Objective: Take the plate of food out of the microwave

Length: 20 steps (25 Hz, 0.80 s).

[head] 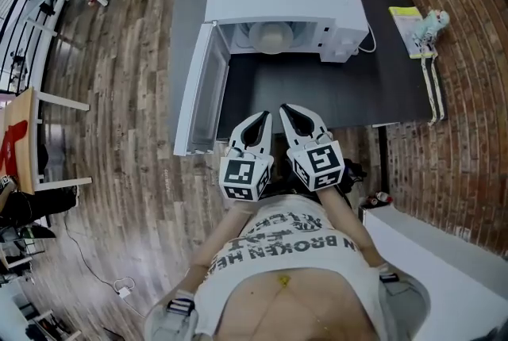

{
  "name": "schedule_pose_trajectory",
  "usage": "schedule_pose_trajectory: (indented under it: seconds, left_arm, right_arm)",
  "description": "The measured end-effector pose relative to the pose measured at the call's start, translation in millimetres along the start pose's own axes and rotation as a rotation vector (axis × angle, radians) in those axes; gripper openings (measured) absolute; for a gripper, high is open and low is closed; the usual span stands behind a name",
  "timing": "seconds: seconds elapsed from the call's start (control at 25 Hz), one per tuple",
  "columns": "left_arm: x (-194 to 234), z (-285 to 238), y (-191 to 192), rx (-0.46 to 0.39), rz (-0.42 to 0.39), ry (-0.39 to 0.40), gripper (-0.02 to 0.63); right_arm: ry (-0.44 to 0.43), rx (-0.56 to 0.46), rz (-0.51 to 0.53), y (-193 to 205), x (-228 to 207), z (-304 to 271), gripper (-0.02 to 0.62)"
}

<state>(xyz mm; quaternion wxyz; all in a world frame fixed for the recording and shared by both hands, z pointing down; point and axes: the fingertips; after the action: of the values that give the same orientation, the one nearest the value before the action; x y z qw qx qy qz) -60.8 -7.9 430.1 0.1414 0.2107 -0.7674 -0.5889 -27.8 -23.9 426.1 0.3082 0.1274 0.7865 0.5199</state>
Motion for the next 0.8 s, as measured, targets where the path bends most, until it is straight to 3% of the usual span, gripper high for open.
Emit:
schedule_pose_trajectory:
  seconds: [0.52,0.8]
  left_arm:
    - [16,-85,-19,0.023,0.007,-0.099,0.006]
    - [35,-102,-15,0.046,0.023,-0.112,0.006]
  right_arm:
    - [-0.106,0.024,0.006,-41,-70,-47,0.008]
    - [-0.099,0.059,-0.012,-41,-81,-70,0.008]
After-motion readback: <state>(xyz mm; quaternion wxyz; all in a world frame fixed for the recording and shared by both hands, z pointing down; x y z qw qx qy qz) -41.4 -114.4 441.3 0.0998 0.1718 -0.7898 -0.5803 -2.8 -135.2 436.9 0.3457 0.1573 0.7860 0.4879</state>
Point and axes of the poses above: the fingertips, and each gripper's own axes: z backward along the fingers, x to its left, y out of its underside, and after that the axes turned 14 degrees about -z, right-handed
